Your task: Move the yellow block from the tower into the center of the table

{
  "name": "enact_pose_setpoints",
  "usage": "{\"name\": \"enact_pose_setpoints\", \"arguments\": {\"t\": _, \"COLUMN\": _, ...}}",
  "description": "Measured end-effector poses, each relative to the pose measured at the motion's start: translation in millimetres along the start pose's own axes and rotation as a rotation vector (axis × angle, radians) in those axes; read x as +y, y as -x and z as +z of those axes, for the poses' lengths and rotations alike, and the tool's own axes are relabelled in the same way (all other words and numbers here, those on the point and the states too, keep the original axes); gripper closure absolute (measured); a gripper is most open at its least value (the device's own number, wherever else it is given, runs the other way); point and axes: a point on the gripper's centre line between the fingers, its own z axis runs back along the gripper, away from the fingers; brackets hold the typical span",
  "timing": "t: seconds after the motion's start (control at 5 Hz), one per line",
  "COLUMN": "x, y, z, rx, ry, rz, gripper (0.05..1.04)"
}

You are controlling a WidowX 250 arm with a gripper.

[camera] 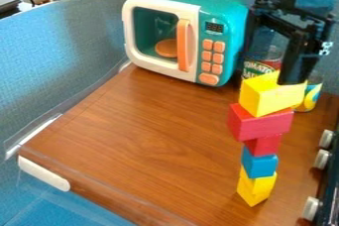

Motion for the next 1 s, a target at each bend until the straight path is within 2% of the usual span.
{"name": "enact_pose_setpoints", "arguments": {"t": 0.4, "x": 0.5, "y": -8.5, "z": -22.8, "rx": 0.038, "ry": 0.005, "rz": 0.025, "gripper": 0.083}}
{"name": "enact_pose_setpoints", "arguments": {"t": 0.6, "x": 2.1, "y": -11.4, "z": -42.6, "rx": 0.120, "ry": 0.007, "rz": 0.049, "gripper": 0.083}}
{"name": "enact_pose_setpoints", "arguments": {"t": 0.8, "x": 5.0, "y": -13.3, "z": -44.4, "rx": 0.129, "ry": -0.005, "rz": 0.083, "gripper": 0.123}}
{"name": "enact_pose_setpoints", "arguments": {"t": 1.0, "x": 5.1, "y": -15.2, "z": -44.7, "rx": 0.118, "ry": -0.004, "rz": 0.076, "gripper": 0.400}}
